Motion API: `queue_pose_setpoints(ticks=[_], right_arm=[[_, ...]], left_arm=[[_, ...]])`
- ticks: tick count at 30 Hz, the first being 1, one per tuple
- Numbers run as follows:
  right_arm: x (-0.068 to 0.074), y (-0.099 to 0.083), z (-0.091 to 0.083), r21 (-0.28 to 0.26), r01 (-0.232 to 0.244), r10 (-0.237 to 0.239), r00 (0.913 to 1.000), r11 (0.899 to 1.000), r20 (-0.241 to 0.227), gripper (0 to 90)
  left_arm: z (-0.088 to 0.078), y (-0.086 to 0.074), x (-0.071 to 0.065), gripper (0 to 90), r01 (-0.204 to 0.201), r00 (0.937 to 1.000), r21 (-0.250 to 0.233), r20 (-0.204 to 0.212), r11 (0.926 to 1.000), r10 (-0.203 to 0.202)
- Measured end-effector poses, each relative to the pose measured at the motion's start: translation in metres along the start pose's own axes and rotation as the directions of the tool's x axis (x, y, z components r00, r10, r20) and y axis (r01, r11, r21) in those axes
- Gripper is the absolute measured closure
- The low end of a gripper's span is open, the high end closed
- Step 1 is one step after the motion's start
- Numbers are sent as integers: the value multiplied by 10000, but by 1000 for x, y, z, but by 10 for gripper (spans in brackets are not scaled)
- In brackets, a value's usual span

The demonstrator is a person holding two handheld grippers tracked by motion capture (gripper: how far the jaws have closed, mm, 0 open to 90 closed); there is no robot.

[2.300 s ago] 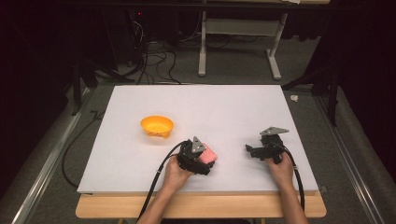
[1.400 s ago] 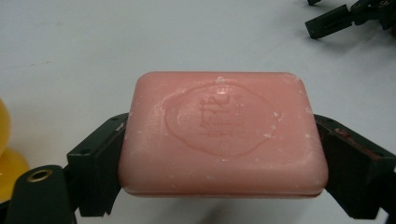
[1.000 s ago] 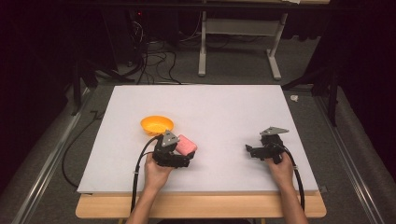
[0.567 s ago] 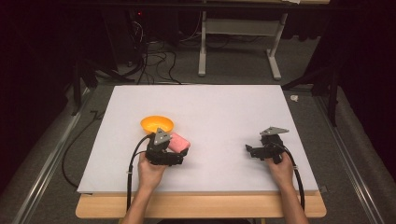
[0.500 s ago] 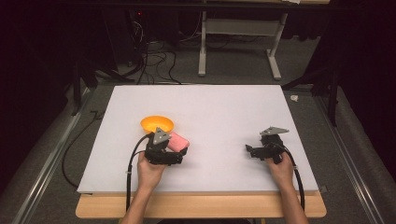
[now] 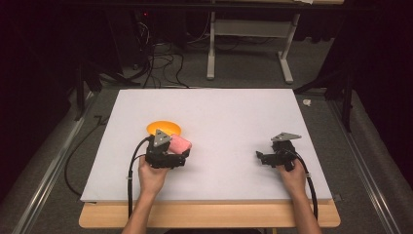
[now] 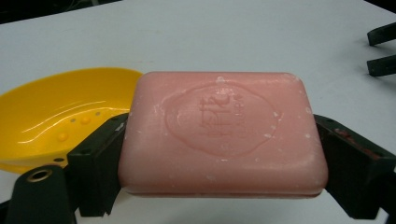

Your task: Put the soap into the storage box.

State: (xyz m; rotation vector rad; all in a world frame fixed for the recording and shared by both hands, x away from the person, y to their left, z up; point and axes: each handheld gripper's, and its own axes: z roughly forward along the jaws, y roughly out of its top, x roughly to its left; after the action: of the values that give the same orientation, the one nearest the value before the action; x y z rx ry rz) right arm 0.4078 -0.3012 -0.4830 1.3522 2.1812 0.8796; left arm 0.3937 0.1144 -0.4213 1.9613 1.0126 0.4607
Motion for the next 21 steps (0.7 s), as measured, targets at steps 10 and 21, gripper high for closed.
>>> queue_pose_setpoints(ticks=[10, 21], right_arm=[[0, 0, 0, -2, 2, -2, 10000, 10000, -1, 166], [0, 0, 0, -6, 18, -18, 10000, 10000, -3, 166]], left_arm=[[-3, 4, 10, 137, 251, 9994, 54, -254, 9997, -250], [-7, 10, 25, 137, 552, 9962, 75, -684, 9984, -546]])
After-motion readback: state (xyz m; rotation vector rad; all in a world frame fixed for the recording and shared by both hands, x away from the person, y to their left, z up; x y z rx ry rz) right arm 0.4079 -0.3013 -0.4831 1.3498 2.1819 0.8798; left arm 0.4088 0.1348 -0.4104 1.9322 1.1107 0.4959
